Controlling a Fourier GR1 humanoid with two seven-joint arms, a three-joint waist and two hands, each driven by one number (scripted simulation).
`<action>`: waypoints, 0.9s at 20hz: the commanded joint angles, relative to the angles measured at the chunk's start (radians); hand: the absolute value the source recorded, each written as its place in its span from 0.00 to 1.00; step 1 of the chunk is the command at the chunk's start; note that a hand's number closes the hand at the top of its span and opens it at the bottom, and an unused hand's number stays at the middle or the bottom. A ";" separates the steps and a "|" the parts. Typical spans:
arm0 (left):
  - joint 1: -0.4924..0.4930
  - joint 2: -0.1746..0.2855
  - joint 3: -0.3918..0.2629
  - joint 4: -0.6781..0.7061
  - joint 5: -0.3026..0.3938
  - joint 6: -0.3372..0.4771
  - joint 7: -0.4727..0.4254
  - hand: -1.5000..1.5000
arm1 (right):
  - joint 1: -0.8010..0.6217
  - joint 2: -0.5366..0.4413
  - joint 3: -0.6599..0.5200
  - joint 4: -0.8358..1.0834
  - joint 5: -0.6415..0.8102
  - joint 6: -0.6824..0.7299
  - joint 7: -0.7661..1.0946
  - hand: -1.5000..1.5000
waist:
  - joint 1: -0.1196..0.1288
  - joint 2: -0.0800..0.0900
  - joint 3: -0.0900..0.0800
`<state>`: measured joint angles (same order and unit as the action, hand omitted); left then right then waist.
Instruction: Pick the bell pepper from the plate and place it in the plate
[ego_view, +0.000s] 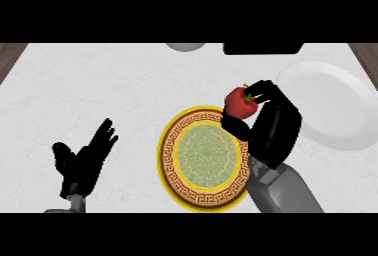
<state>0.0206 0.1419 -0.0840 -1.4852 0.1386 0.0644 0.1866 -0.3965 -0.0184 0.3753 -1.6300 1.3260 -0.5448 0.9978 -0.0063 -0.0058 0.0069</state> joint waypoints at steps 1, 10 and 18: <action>0.040 0.006 -0.005 -0.018 0.001 0.002 0.054 0.50 | 0.104 -0.079 -0.111 -0.048 -0.056 -0.157 -0.040 1.00 | 0.002 0.005 -0.005; 0.017 -0.020 -0.012 0.069 -0.028 -0.006 -0.013 0.50 | 0.067 -0.274 -0.364 0.226 -0.337 -0.332 -0.309 1.00 | 0.014 0.012 -0.005; -0.014 -0.031 -0.012 0.035 -0.014 -0.002 0.066 0.50 | -0.058 -0.405 -0.492 0.569 -0.720 -0.409 -0.694 1.00 | 0.031 0.016 -0.003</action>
<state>-0.0075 0.1265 -0.0809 -1.4771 0.1289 0.0552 0.2097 -0.4191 -0.3676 -0.0573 -1.1967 0.7749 -0.9060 0.4710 0.0168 0.0017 0.0081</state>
